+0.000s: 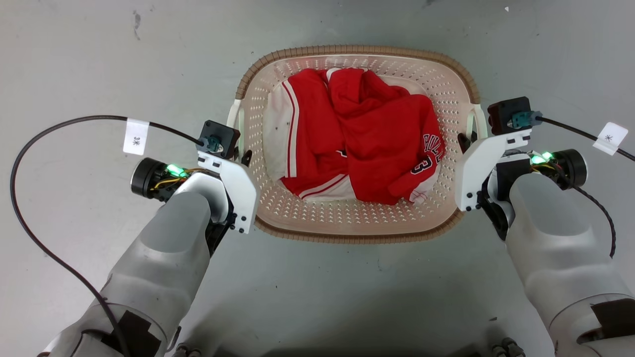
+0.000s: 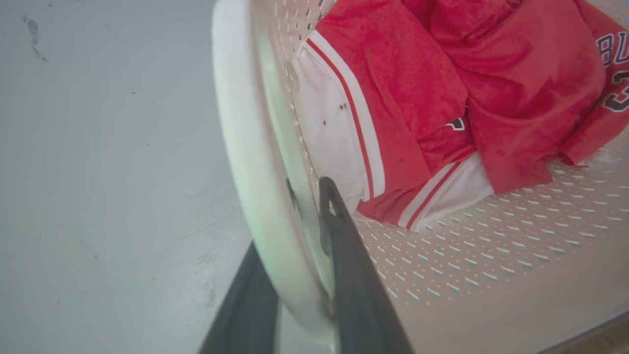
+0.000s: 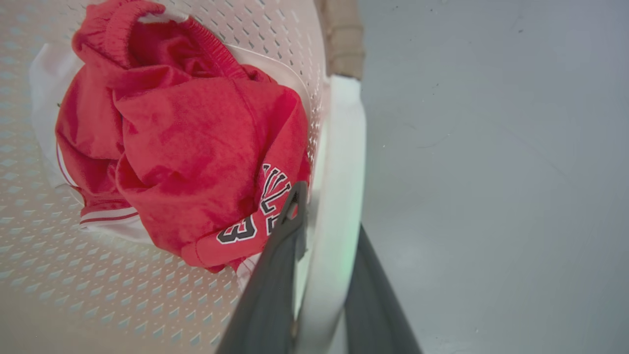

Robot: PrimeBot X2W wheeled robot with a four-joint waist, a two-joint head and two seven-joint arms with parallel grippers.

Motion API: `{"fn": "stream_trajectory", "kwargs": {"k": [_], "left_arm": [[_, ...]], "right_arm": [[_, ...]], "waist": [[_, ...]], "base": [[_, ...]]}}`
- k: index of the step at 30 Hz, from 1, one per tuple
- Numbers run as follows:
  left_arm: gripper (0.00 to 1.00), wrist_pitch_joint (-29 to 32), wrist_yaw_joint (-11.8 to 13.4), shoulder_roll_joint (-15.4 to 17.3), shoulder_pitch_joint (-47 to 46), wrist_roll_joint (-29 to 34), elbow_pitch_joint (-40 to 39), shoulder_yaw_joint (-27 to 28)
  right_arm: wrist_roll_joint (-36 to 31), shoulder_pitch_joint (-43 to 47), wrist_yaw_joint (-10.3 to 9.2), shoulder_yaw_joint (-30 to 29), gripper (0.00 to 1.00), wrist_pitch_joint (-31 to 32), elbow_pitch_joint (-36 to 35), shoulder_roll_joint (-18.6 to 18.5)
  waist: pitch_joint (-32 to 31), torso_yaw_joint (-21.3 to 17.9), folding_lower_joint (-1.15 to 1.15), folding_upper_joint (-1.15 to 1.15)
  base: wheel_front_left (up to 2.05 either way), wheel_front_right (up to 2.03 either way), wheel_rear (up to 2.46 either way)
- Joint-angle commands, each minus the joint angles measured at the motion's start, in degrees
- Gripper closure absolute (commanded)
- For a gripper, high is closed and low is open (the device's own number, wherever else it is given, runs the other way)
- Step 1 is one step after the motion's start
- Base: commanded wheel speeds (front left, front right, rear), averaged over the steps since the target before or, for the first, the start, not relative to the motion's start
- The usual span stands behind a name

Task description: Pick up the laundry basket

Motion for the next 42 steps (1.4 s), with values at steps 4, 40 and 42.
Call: {"fn": "stream_trajectory", "kwargs": {"k": [4, 40, 42], "left_arm": [[1.00, 1.08, -0.07, 0.61, 1.18, -2.39, -0.72, -3.11], [1.00, 17.20, -0.06, 11.78, 22.88, -27.25, -12.05, -27.87], [1.00, 16.72, -0.06, 12.12, 23.97, -28.04, -12.10, -28.36]], "right_arm": [[-1.02, -0.03, -0.02, 0.61, 1.00, 0.70, 0.84, -0.01], [16.04, 21.57, -0.01, 23.20, 1.00, 23.37, -0.44, -0.41], [16.95, 22.44, 0.00, 24.15, 1.00, 23.63, -0.73, -0.41]], "waist": [[-1.69, 0.00, 0.00, 0.00], [-42.59, -2.59, 0.00, 0.00], [-44.63, -2.71, 0.00, 0.00]], "base": [[0.00, 0.00, 0.00], [0.00, 0.00, 0.00], [0.00, 0.00, 0.00]]}}
